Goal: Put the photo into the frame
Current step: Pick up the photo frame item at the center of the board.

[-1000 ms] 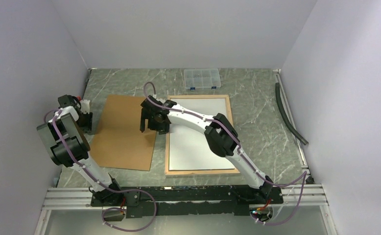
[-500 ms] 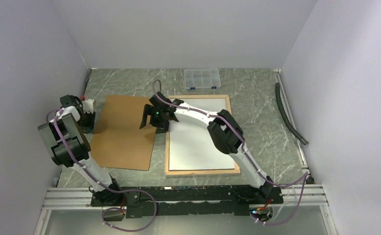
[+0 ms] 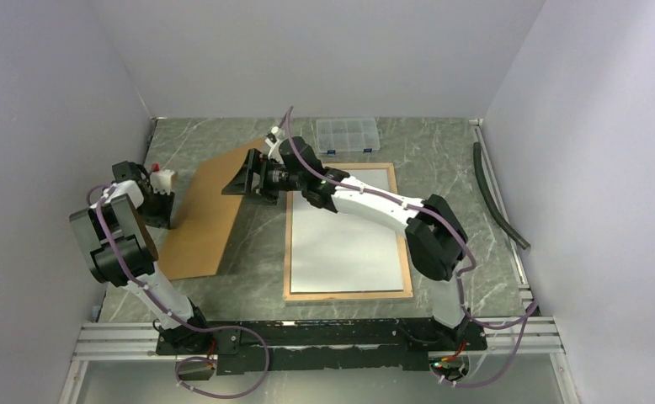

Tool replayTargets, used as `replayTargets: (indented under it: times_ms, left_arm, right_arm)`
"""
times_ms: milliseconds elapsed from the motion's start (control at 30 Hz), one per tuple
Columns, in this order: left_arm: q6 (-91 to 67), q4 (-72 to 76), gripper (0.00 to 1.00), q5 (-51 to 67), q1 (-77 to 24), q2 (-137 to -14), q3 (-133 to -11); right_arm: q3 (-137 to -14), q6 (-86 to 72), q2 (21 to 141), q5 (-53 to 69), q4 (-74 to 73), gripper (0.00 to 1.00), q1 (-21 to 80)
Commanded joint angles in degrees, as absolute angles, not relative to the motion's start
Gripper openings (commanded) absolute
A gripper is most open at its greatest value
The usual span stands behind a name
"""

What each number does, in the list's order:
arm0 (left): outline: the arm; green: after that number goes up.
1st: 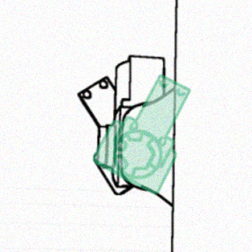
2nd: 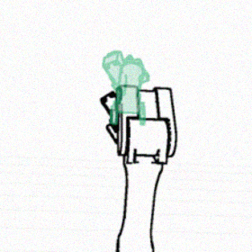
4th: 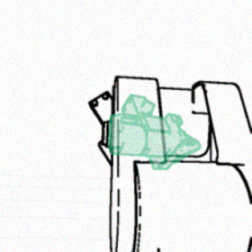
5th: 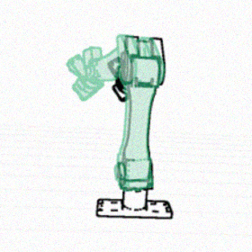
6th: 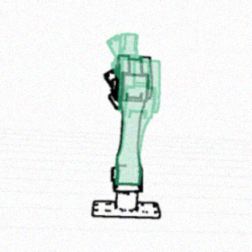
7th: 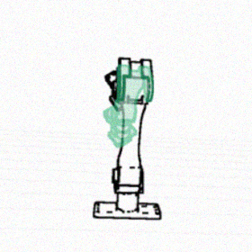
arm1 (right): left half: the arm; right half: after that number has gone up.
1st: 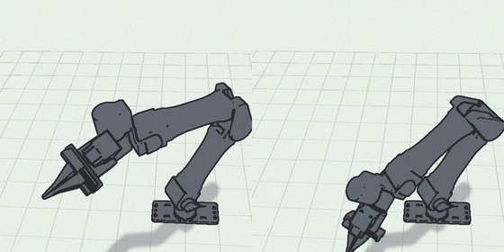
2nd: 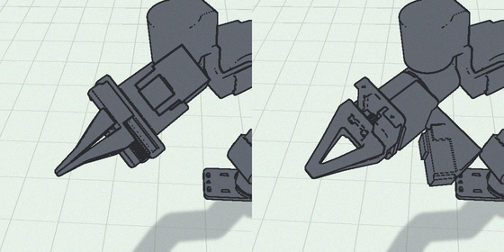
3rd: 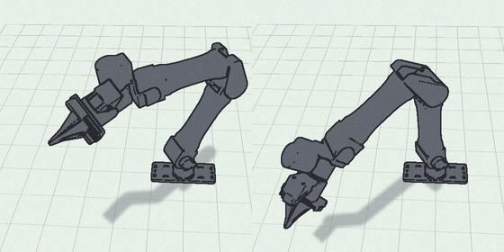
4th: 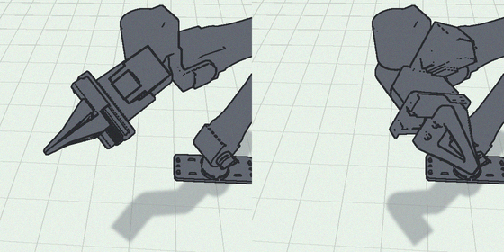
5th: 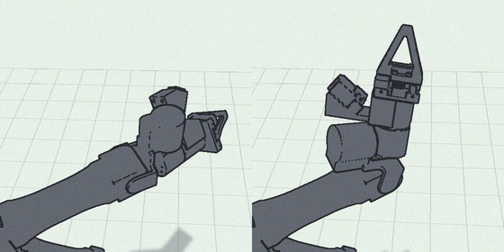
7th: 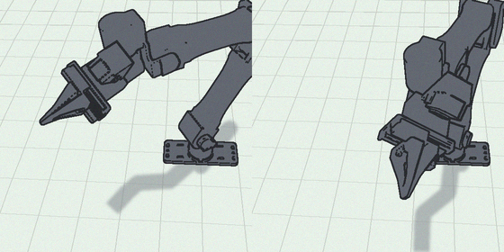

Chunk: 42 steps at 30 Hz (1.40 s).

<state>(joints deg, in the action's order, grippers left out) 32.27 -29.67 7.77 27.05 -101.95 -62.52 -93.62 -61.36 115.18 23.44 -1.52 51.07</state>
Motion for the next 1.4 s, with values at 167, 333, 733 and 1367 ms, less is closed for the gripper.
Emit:
replayTargets:
  times_ms: [167, 333, 733, 1367]
  left_arm:
    - [31.57, -42.84, 0.37, 20.19, 22.72, -103.04, -59.67]
    - [32.21, -43.36, 0.36, 21.06, 22.72, -102.14, -59.33]
    - [33.24, -51.43, 0.61, 27.81, 22.66, -96.07, -68.56]
    - [71.1, -69.6, 0.94, 61.71, 21.8, -57.32, -70.78]
  right_arm:
    - [-87.75, -64.94, 111.72, 31.14, 15.53, 0.78, 52.22]
    - [-88.75, -63.61, 111.89, 31.03, 11.23, 0.76, 52.11]
    - [-89.79, -60.65, 109.13, 22.64, -1.23, 0.06, 51.62]
    - [-103.49, -78.56, 105.51, 19.85, -19.84, 0.0, 39.62]
